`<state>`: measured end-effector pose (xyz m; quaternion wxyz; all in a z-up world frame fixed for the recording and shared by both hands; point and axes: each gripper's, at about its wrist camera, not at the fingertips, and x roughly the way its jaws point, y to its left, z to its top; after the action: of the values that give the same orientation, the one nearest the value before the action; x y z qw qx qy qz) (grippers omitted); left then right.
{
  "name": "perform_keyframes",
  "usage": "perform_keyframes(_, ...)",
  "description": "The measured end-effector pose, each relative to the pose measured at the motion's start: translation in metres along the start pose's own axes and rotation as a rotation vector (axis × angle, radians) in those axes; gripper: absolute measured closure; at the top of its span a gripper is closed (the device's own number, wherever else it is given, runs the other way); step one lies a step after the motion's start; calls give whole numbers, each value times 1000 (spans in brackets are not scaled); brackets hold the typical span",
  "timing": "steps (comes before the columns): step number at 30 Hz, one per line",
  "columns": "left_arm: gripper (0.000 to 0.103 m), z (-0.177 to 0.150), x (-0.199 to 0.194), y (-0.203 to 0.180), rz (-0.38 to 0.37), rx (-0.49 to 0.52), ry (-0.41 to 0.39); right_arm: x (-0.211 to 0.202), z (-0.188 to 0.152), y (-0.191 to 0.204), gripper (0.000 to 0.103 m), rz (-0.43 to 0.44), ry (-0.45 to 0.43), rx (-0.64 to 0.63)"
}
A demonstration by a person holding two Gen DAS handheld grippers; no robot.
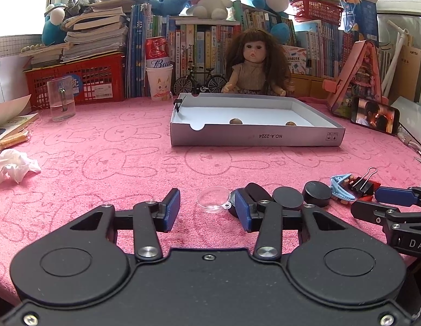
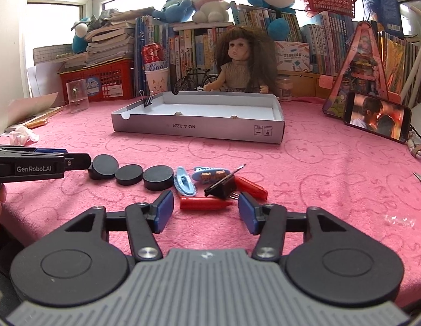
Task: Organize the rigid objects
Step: 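Grasp the small clear plastic cup with the left tool while the right tool grasps a red marker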
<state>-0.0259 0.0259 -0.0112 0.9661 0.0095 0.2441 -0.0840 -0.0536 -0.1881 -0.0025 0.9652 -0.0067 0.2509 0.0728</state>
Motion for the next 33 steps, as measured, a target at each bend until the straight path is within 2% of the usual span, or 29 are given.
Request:
perform_keyframes(9, 60, -1, 0, 0, 4, -3, 0, 7, 2, 0, 37, -8, 5, 8)
perform_keyframes(10, 60, -1, 0, 0, 5, -6, 0, 6, 2, 0, 51, -5, 6, 7)
perform_keyframes(11, 60, -1, 0, 0, 5, -7, 0, 6, 2, 0, 53, -8, 5, 5)
perform_keyframes(23, 61, -1, -1, 0, -1, -1, -1, -4, 5, 7, 53, 25, -31, -7)
perform_keyframes(27, 61, 0, -1, 1, 23, -5, -9, -5, 7, 6, 53, 24, -38, 4)
perform_keyframes(29, 61, 3, 0, 5, 39, -23, -7, -6, 8, 6, 53, 21, -44, 6)
perform_keyframes(33, 61, 5, 5, 8, 10, -59, 17, -7, 10, 5, 53, 18, -54, 10)
